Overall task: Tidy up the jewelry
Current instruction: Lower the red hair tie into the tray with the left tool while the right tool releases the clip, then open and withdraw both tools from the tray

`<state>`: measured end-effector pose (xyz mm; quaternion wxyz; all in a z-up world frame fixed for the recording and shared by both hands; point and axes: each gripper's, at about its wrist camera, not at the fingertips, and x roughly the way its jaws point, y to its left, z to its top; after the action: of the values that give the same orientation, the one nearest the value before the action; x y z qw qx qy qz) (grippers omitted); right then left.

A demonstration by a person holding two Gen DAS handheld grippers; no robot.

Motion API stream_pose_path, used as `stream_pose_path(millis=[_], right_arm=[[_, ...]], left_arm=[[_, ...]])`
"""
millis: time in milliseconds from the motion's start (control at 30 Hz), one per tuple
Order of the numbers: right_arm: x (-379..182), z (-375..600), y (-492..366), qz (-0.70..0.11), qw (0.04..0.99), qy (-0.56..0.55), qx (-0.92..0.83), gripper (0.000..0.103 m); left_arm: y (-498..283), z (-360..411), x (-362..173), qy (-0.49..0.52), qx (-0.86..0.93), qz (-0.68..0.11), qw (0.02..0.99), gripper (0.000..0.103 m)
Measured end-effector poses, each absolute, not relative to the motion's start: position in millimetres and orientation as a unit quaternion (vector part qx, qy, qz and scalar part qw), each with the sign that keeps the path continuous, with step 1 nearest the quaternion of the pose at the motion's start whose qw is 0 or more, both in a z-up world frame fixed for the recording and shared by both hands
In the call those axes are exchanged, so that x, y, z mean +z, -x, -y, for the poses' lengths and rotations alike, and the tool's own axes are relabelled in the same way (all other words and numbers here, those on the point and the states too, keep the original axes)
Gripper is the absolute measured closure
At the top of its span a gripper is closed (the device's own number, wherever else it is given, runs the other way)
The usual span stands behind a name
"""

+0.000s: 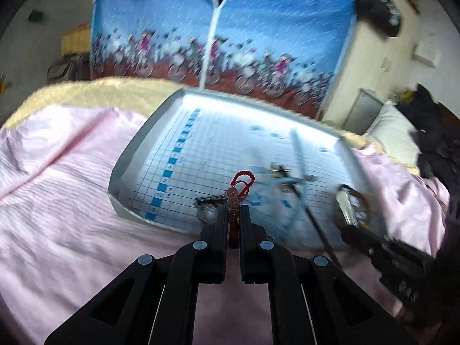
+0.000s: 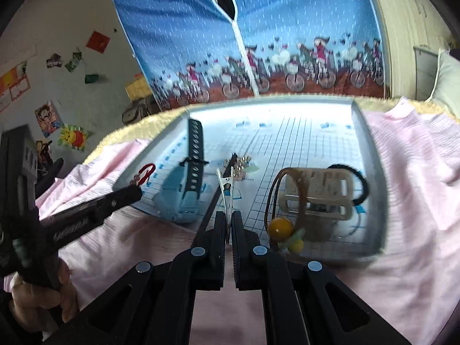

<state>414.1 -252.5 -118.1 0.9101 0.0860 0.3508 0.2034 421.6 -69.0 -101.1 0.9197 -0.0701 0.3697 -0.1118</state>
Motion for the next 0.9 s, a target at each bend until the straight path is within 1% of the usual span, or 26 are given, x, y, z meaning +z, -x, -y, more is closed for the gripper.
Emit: stream_pose_path(millis=[167,333,533,567,633,700,767,800,833,867,900], right_arm=[[-129.4,250.9,-428.3,-0.377,0.898,-0.090,0.209,0.098],[-134.8,248.3,-424.8,-0.376,0.900,-0.092,0.203,0.098],[-134.3,250.6,-422.3,-0.369,0.902,-0.095,0.202,0.098],[-133.9,251.6,-422.4,-0.368,0.903,-0.096,0.201,0.097],[-131.7,252.8,-421.6,-0.363,0.906,-0.095,0.197,0.089],[-126.4,253.6,-418.2,-0.355,0.910,-0.092,0.194,0.088],[-116.8,256.5,-409.9,-0.342,0.915,-0.091,0.194,0.083],[-111.6,258.1,-405.4,-0.336,0.918,-0.091,0.192,0.075],[-107.3,259.6,-401.6,-0.331,0.920,-0.091,0.191,0.064],[-101.1,261.8,-395.4,-0.323,0.924,-0.089,0.186,0.058],[-94.0,264.5,-388.9,-0.314,0.928,-0.088,0.178,0.049]], left_arm=[[-440.4,60.9,-122.4,0.085,-0.112,-0.405,0.903,0.098],[-439.9,53.3,-129.0,0.108,-0.127,-0.404,0.900,0.098],[-433.2,53.9,-124.5,0.101,-0.123,-0.401,0.902,0.098],[-434.4,53.3,-123.7,0.104,-0.123,-0.401,0.902,0.098],[-432.9,52.7,-120.3,0.112,-0.126,-0.398,0.902,0.096],[-425.1,47.8,-113.0,0.134,-0.132,-0.392,0.900,0.086],[-408.7,40.9,-100.8,0.150,-0.126,-0.375,0.906,0.052],[-401.7,39.6,-93.4,0.147,-0.119,-0.366,0.911,0.045],[-393.0,38.5,-84.2,0.141,-0.112,-0.354,0.918,0.035],[-384.8,37.1,-75.8,0.136,-0.110,-0.346,0.922,0.031],[-379.9,36.1,-68.9,0.136,-0.111,-0.341,0.923,0.030]])
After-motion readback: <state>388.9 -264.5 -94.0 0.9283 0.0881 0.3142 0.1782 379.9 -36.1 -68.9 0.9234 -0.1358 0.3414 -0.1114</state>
